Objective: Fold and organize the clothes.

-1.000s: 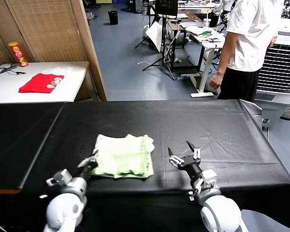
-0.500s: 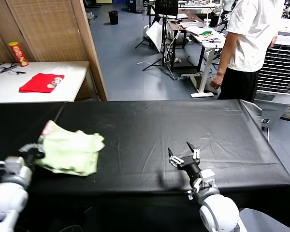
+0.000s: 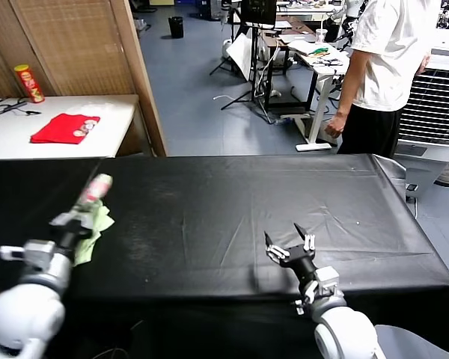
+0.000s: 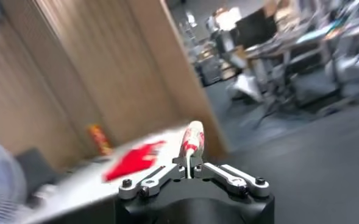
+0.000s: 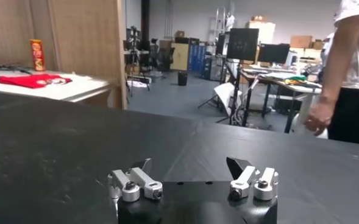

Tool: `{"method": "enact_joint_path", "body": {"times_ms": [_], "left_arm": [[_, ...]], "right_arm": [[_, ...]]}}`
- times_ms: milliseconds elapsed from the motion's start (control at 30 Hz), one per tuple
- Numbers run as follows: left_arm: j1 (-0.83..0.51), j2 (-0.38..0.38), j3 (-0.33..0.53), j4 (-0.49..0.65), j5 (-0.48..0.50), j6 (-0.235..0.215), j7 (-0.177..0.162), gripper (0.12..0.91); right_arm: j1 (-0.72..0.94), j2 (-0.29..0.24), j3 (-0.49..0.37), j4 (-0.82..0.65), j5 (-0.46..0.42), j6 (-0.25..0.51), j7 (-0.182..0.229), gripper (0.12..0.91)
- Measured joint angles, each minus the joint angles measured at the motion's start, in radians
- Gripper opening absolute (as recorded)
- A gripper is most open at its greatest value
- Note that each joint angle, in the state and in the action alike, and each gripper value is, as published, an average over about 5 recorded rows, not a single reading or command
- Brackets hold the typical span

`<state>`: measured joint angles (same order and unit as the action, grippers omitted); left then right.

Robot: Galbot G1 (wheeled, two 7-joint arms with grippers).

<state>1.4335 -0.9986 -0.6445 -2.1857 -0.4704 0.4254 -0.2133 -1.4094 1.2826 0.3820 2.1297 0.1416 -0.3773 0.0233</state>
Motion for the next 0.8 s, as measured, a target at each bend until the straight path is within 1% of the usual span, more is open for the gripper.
{"method": "enact_joint_path", "body": {"times_ms": [67, 167, 233, 300, 333, 400, 533, 567, 633, 667, 700, 767, 800], "left_arm": [[-0.016, -0.051, 0.084, 0.005, 0.013, -0.015, -0.005, 0.151], [-0.033, -0.128, 0.197, 0.028, 0.045, -0.026, -0.002, 0.151], [-0.035, -0.178, 0.256, 0.048, 0.068, -0.035, 0.012, 0.151], [-0.032, -0.219, 0.301, 0.064, 0.095, -0.043, 0.037, 0.158], [-0.030, -0.237, 0.319, 0.071, 0.109, -0.045, 0.053, 0.178], [-0.026, -0.265, 0.345, 0.079, 0.138, -0.046, 0.085, 0.251], [-0.016, -0.295, 0.370, 0.078, 0.183, -0.063, 0.151, 0.467], [-0.013, -0.297, 0.371, 0.075, 0.188, -0.070, 0.167, 0.534], [-0.005, -0.295, 0.369, 0.064, 0.190, -0.085, 0.193, 0.633], [0.000, -0.292, 0.366, 0.057, 0.189, -0.090, 0.200, 0.689], [0.005, -0.288, 0.361, 0.052, 0.187, -0.095, 0.203, 0.728], [0.016, -0.280, 0.347, 0.042, 0.186, -0.104, 0.201, 0.778], [0.021, -0.276, 0.340, 0.039, 0.185, -0.109, 0.196, 0.788]], "right_arm": [[-0.003, 0.002, 0.003, 0.000, 0.000, -0.001, -0.002, 0.798], [-0.002, 0.001, 0.001, -0.006, 0.006, -0.005, -0.011, 0.798], [0.004, -0.004, -0.004, -0.013, 0.022, -0.014, -0.020, 0.798], [0.014, -0.012, -0.011, -0.021, 0.049, -0.029, -0.028, 0.798], [0.020, -0.016, -0.016, -0.026, 0.068, -0.039, -0.032, 0.798], [0.035, -0.025, -0.027, -0.036, 0.110, -0.061, -0.043, 0.798], [0.076, -0.044, -0.060, -0.059, 0.225, -0.121, -0.061, 0.798], [0.088, -0.047, -0.071, -0.065, 0.256, -0.137, -0.061, 0.798], [0.116, -0.047, -0.095, -0.080, 0.322, -0.167, -0.051, 0.798], [0.132, -0.045, -0.109, -0.090, 0.358, -0.180, -0.042, 0.798], [0.149, -0.041, -0.124, -0.102, 0.395, -0.193, -0.032, 0.798], [0.189, -0.028, -0.156, -0.131, 0.471, -0.215, -0.009, 0.798], [0.210, -0.019, -0.172, -0.147, 0.505, -0.222, 0.003, 0.798]]}}
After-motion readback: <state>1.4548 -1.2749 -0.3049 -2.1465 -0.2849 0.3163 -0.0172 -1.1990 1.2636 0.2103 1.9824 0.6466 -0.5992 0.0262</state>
